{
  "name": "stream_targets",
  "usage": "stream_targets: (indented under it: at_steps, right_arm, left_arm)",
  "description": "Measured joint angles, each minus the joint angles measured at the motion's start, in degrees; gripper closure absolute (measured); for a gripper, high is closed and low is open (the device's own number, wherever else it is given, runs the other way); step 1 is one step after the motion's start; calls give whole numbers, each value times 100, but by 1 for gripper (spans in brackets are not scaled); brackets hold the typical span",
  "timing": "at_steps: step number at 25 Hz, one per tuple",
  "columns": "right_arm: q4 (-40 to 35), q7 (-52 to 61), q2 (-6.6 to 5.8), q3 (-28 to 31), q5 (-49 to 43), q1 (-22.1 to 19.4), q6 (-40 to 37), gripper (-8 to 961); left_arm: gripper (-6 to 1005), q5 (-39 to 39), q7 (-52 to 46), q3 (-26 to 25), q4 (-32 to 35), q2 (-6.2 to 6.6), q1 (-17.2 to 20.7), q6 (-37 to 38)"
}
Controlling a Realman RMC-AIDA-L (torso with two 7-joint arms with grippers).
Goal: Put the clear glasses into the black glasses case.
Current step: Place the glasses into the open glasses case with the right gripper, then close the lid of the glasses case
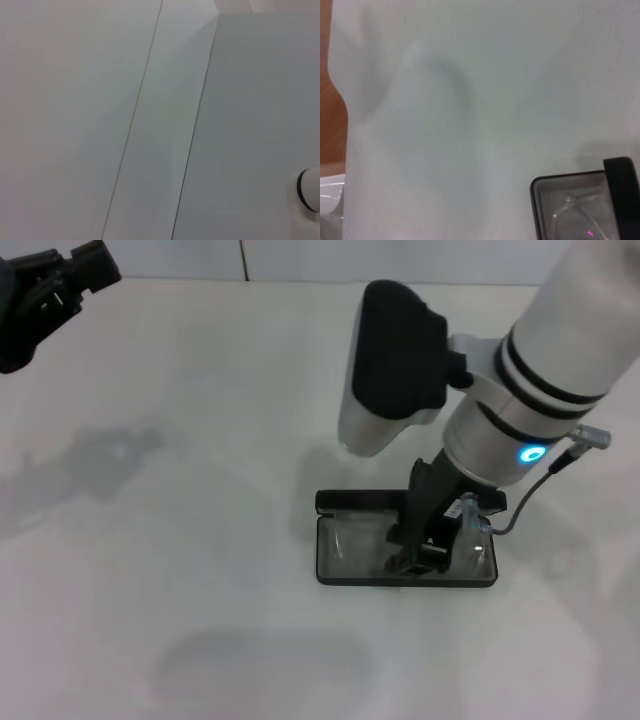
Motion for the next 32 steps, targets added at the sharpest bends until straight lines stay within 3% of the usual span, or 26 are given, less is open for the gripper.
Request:
stream_targets:
  at_steps: [7,11,13,14,19,23,27,28,29,32]
  right_arm:
    - [-1024,-24,-8,410,-127,-647,-337,678]
    - [-1931,-57,-13,930,-81,-1222,-580,678]
    - [-2715,-214,-17,1622,119,-1815,-660,678]
    - [-2715,-214,-17,1622,119,-1815,-660,678]
    - [-3423,-986,-28,3902,1759,-3041,-522,678]
    - [-2557,-1904,-39,5585,3404,-3669,-458,678]
    - [-512,-2961,-62,6851,4780,-3692,-1068,679]
    - [7,-3194,-62,7105,4980,-3668,-1265,679]
    - [266,-3349,-63,7263,5063,-3661,-1379,679]
    - [1111,-3838,-65,7716,5213,-3654,-1714,679]
  left_arm:
    - [917,0,-82,15,0,0,-126,0]
    - [916,31,-111,52,0,1,-152,1]
    - [916,256,-229,62,1,-4,-187,35]
    - [916,256,-229,62,1,-4,-187,35]
    - [915,951,-283,81,8,-159,-463,115]
    - [915,1620,-211,140,-82,-504,-925,96]
    - [893,2246,219,176,-578,-799,-1491,-116]
    - [887,2367,408,295,-1029,-820,-1804,-439]
    - [887,2367,408,295,-1029,-820,-1804,-439]
    - [886,2433,676,636,-1694,-814,-2260,-1190]
